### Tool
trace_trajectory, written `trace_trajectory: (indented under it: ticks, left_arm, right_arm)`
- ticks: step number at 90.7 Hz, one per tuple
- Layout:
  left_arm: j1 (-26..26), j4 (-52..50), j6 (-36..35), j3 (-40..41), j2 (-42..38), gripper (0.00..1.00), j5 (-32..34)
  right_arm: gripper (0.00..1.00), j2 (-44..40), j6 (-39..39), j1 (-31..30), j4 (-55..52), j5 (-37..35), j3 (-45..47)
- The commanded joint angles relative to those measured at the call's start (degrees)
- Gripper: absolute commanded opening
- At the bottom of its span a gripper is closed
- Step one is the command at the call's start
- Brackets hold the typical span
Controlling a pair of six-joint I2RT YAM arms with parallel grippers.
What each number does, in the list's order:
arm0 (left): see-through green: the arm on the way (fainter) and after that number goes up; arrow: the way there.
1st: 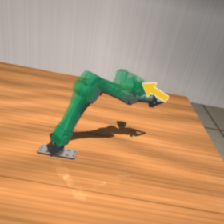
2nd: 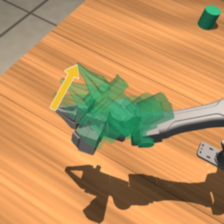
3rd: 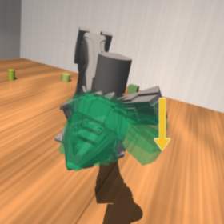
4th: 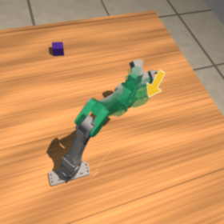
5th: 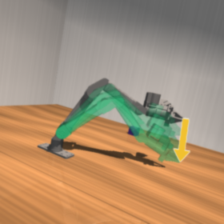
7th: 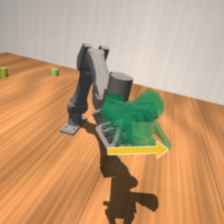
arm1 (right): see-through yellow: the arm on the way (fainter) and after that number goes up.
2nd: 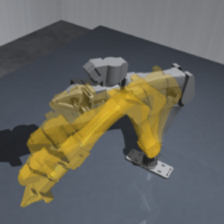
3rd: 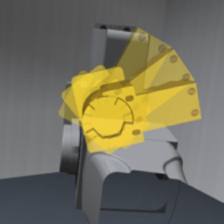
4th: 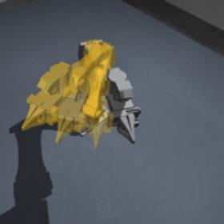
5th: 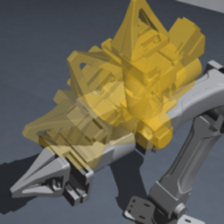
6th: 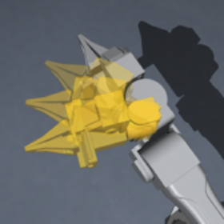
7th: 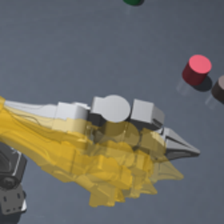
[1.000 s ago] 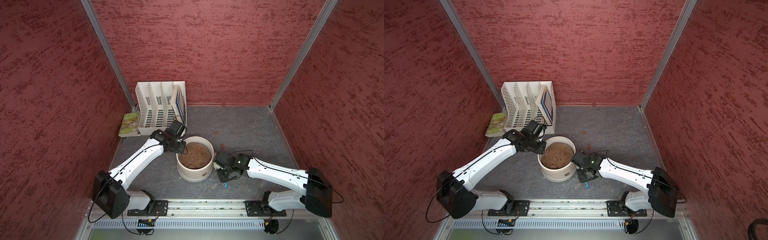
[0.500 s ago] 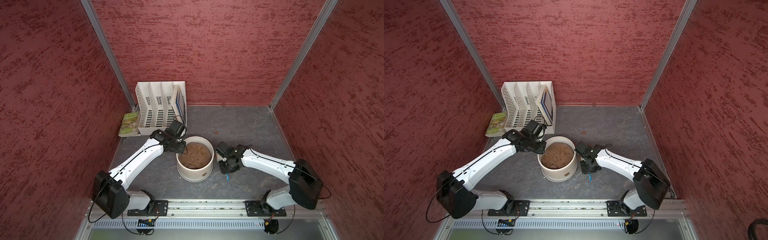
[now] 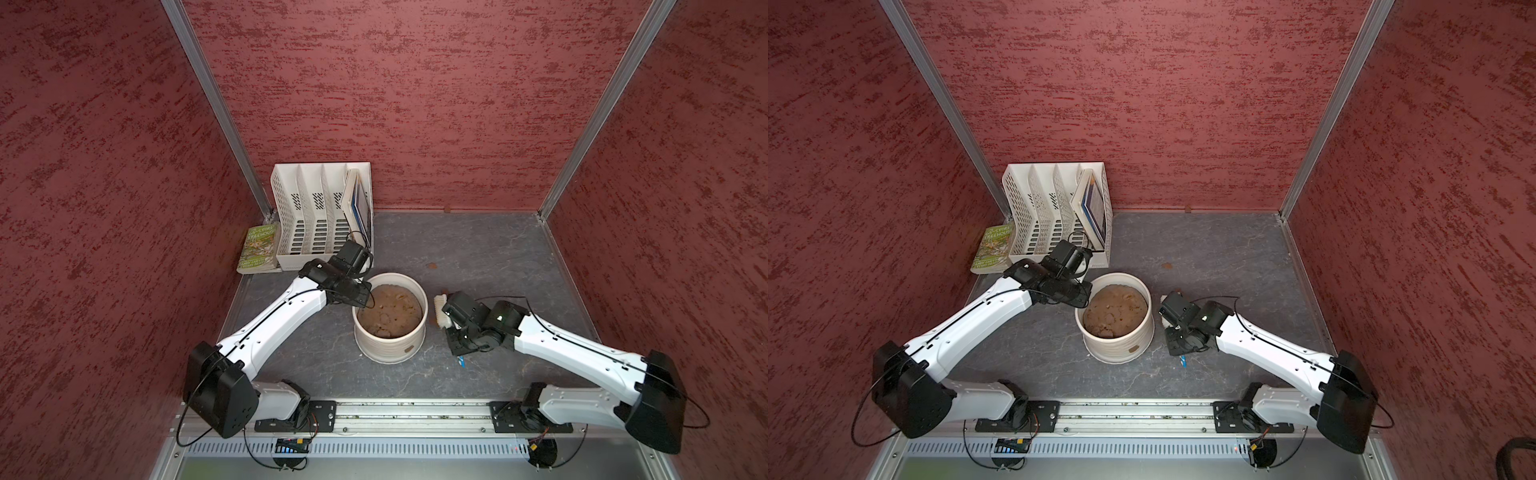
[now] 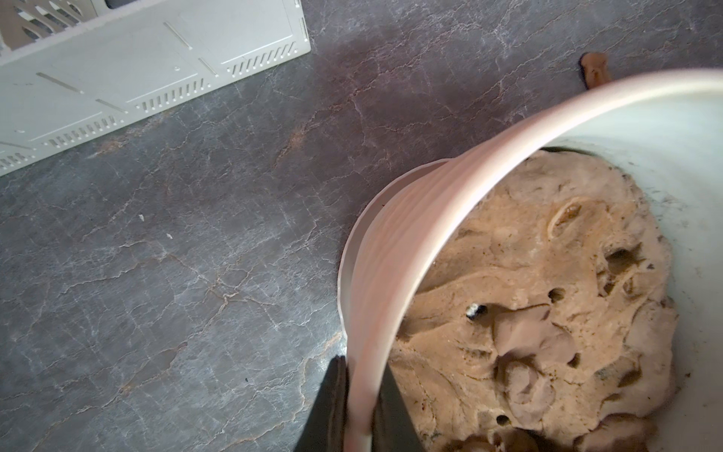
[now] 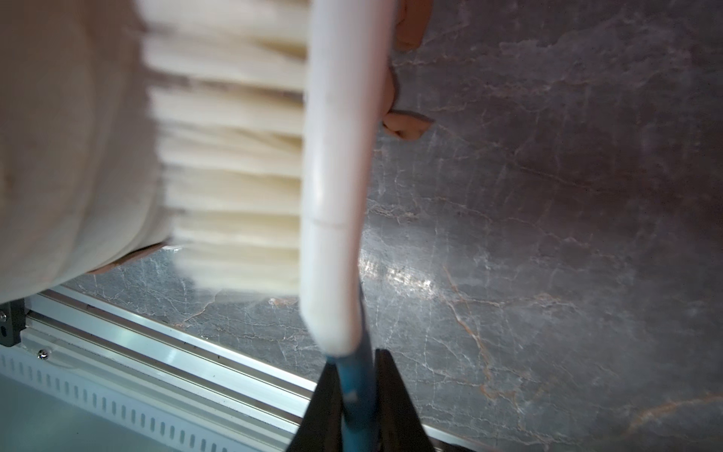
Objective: Scrub the dried mud off the ceramic pot
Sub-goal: Brush off the soil from the pot.
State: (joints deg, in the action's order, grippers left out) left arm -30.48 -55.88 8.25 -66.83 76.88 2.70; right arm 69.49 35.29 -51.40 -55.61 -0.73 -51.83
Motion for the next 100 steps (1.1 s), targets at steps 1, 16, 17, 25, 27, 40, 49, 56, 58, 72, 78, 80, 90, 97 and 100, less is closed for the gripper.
trace_trajectory:
  ticks: [1, 16, 17, 25, 27, 40, 49, 56, 58, 72, 78, 80, 90, 97, 100]
  left_arm:
    - [1.41, -1.13, 4.81, 0.14, -2.85, 0.00, 1.79]
    - [3.11, -3.97, 11.01, 2.21, -5.86, 0.00, 4.67]
    - [3.13, -3.93, 11.44, 2.44, -6.08, 0.00, 4.55]
    - [3.08, -2.41, 14.69, 4.16, -8.38, 0.00, 2.22]
    - [3.06, -1.41, 15.24, 4.73, -8.91, 0.06, 0.81]
    - [3.06, 6.27, 16.15, 6.76, -11.30, 0.34, -4.98]
    - [3.10, 9.70, 14.39, 5.73, -9.89, 0.42, -6.42]
    - [3.15, 11.54, 12.52, 4.51, -7.57, 0.45, -7.32]
    - [3.15, 12.03, 11.97, 4.12, -6.93, 0.46, -7.61]
    - [3.23, 13.21, 8.41, 1.97, -1.49, 0.47, -6.06]
    - [3.28, 12.38, 7.41, 0.85, -0.01, 0.47, -4.88]
    - [3.25, 12.31, 7.00, 0.75, 0.19, 0.47, -4.69]
    - [3.23, 12.97, 5.89, 0.60, -0.01, 0.48, -5.03]
    - [3.23, 12.82, 5.15, 0.06, -0.14, 0.50, -4.71]
    - [3.23, 12.86, 4.77, -0.16, -0.13, 0.50, -4.50]
  right_arm:
    - [0.00, -1.25, 2.70, -0.28, -0.02, -2.86, 0.44]
    - [0.00, -0.94, 4.34, -0.52, 1.72, -3.19, 1.37]
    - [0.00, -0.94, 4.43, -0.53, 1.78, -3.25, 1.42]
    - [0.00, -1.03, 4.95, -0.88, 2.73, -2.80, 1.83]
    - [0.00, -1.03, 5.03, -0.89, 2.97, -2.68, 1.89]
    - [0.00, -0.88, 5.52, -2.30, 4.28, -2.10, 2.22]
    - [0.00, -0.76, 6.07, -3.04, 4.34, -2.23, 2.30]
    - [0.00, -0.76, 6.51, -3.63, 4.70, -2.20, 2.73]
    - [0.00, -0.76, 6.58, -3.76, 4.76, -2.20, 2.84]
    - [0.00, -0.21, 6.99, -4.20, 6.24, -1.31, 3.62]
    - [0.00, 1.21, 6.90, -4.22, 6.94, 0.18, 3.96]
    - [0.00, 1.82, 6.90, -4.23, 7.10, 0.51, 4.14]
    - [0.00, 5.27, 7.16, -4.31, 8.79, 2.35, 5.65]
    - [0.00, 6.16, 7.40, -4.49, 10.31, 3.27, 6.40]
    - [0.00, 6.40, 7.38, -4.58, 10.75, 3.54, 6.55]
